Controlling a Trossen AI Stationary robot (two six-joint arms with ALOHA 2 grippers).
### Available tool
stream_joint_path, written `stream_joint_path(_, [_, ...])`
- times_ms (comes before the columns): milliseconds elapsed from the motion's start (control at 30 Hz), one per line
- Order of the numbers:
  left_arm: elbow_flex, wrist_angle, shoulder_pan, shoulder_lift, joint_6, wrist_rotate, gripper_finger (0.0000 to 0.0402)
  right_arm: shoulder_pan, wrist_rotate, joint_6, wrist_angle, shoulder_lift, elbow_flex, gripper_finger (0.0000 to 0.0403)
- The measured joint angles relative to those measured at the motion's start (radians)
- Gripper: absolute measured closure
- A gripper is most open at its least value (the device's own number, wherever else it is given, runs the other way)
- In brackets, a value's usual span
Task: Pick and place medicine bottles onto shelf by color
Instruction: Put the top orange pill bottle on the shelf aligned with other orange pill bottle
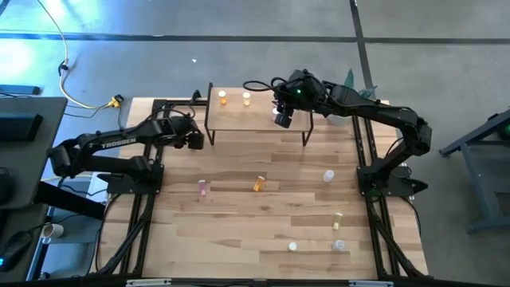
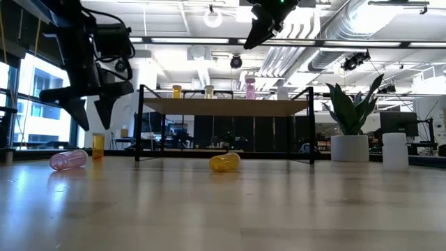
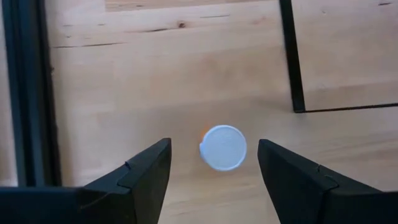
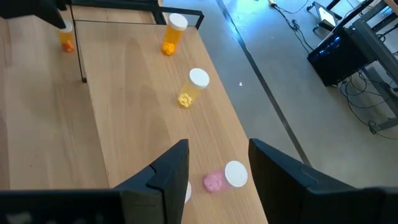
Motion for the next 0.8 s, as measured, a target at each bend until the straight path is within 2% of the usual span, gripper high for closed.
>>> stream_joint_path(433, [0.0, 0.066, 0.0, 0.106, -0.003, 0.014, 0.0174, 0.0, 0.0, 0.022, 0.0, 0.0, 0.0, 0.0245])
stream_joint_path(800, [0.0, 0.066, 0.0, 0.143, -0.003, 0.013, 0.0174, 0.0, 0.001, 0.022, 0.0, 0.0, 0.0, 0.0245])
